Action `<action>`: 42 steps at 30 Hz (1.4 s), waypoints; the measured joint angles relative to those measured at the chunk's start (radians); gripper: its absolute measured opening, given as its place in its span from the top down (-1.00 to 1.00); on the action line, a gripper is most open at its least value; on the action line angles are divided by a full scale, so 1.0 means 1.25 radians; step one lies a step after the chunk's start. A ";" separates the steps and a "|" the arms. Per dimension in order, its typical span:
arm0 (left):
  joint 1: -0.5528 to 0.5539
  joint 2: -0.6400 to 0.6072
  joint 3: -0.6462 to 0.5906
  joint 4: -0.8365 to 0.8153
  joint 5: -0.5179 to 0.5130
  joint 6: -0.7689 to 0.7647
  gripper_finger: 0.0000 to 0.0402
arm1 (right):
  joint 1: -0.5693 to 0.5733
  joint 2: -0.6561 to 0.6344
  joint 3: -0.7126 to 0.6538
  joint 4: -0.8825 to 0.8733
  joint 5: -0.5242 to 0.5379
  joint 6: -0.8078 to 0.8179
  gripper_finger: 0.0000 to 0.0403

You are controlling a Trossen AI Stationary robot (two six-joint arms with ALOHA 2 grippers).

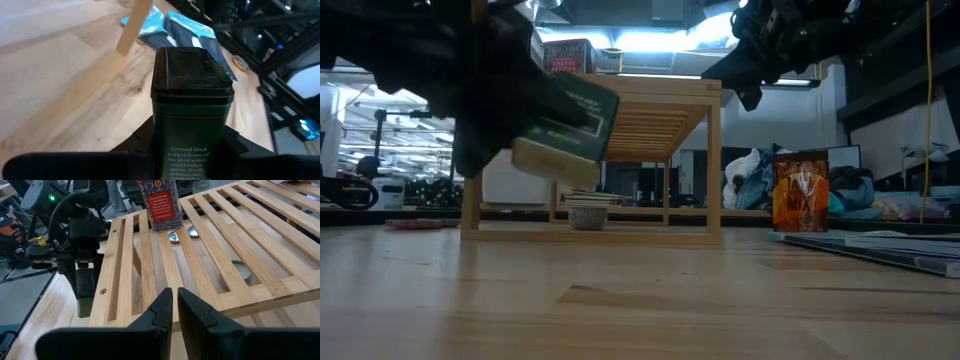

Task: Shelf spices
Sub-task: Remove the black seasoning can from the shelf

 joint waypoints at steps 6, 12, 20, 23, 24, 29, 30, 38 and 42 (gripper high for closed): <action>0.000 0.085 0.021 0.036 -0.026 0.015 0.50 | 0.000 0.000 0.000 0.000 0.000 0.000 0.84; 0.000 0.127 0.030 0.040 -0.042 0.061 0.50 | 0.000 0.000 0.000 0.000 0.000 0.000 0.84; -0.001 0.184 0.036 0.092 -0.073 0.104 0.50 | 0.000 0.000 0.000 0.000 0.000 0.000 0.84; -0.001 0.204 0.039 0.124 -0.085 0.144 0.49 | 0.000 0.000 0.000 0.000 0.000 0.000 0.84; -0.003 0.208 0.039 0.132 -0.091 0.157 0.48 | 0.000 0.000 0.000 0.000 0.000 0.000 0.84; -0.008 0.214 0.037 0.148 -0.109 0.206 0.39 | 0.000 0.000 0.000 0.000 0.000 0.000 0.84; -0.008 0.214 0.037 0.150 -0.110 0.209 0.38 | 0.000 0.000 0.000 0.000 0.000 0.000 0.84; -0.008 0.214 0.037 0.156 -0.107 0.192 0.36 | 0.000 0.000 0.000 0.000 0.000 0.000 0.84; -0.008 0.215 0.045 0.154 -0.106 0.197 0.35 | 0.000 0.000 0.000 0.000 0.000 0.000 0.84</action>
